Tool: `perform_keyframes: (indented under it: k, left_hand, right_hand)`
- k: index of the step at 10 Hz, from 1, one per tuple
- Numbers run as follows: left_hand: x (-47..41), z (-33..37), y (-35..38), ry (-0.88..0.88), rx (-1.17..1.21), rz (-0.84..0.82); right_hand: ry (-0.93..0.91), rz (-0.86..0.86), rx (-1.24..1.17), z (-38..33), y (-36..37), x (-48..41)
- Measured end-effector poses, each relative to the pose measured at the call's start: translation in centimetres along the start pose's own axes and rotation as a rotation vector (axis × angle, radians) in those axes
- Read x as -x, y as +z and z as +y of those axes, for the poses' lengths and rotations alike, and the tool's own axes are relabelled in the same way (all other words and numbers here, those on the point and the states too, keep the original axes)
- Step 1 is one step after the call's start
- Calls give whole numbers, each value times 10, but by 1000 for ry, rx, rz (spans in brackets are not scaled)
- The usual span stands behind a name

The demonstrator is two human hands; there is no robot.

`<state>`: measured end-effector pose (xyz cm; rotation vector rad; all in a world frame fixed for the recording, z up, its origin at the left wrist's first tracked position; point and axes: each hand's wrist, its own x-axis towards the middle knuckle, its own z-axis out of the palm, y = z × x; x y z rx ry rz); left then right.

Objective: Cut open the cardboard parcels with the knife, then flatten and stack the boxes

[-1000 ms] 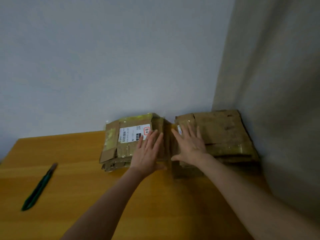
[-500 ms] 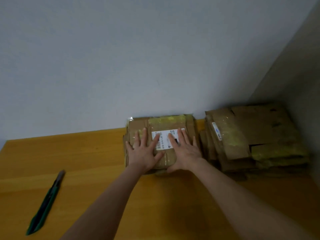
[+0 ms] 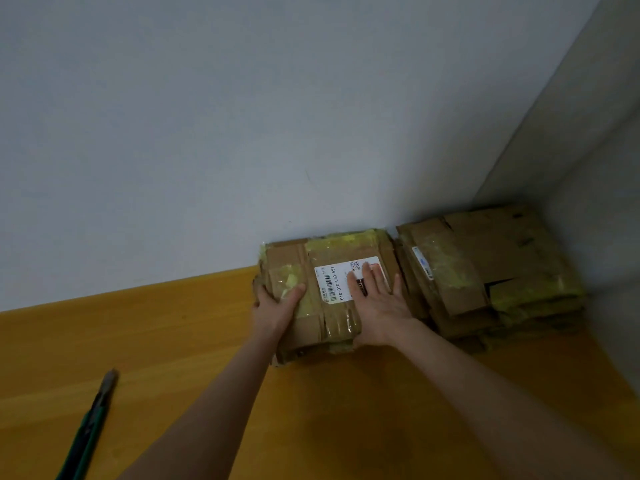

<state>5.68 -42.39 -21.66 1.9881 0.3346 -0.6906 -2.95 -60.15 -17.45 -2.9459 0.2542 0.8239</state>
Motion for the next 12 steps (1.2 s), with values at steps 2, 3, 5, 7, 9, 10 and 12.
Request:
perform_keyframes:
  k: [2, 3, 5, 7, 9, 10, 12]
  left_hand:
    - [23, 6, -3, 275, -388, 194]
    - [49, 9, 3, 834, -927, 281]
    - [56, 20, 28, 701, -1395, -107]
    - [50, 26, 41, 594, -1479, -116]
    - [55, 32, 43, 551, -1420, -83]
    - [64, 38, 44, 538, -1404, -43]
    - [95, 40, 46, 563, -1273, 26]
  right_hand:
    - [-61, -21, 30, 1, -1, 4]
    - [-55, 2, 38, -1, 5, 1]
    - [-73, 15, 73, 16, 1, -15]
    - [-132, -16, 40, 24, 2, -19]
    - [-189, -32, 8, 45, -10, 5]
    - [-155, 195, -127, 42, -8, 23]
    - [-118, 407, -212, 45, -21, 43]
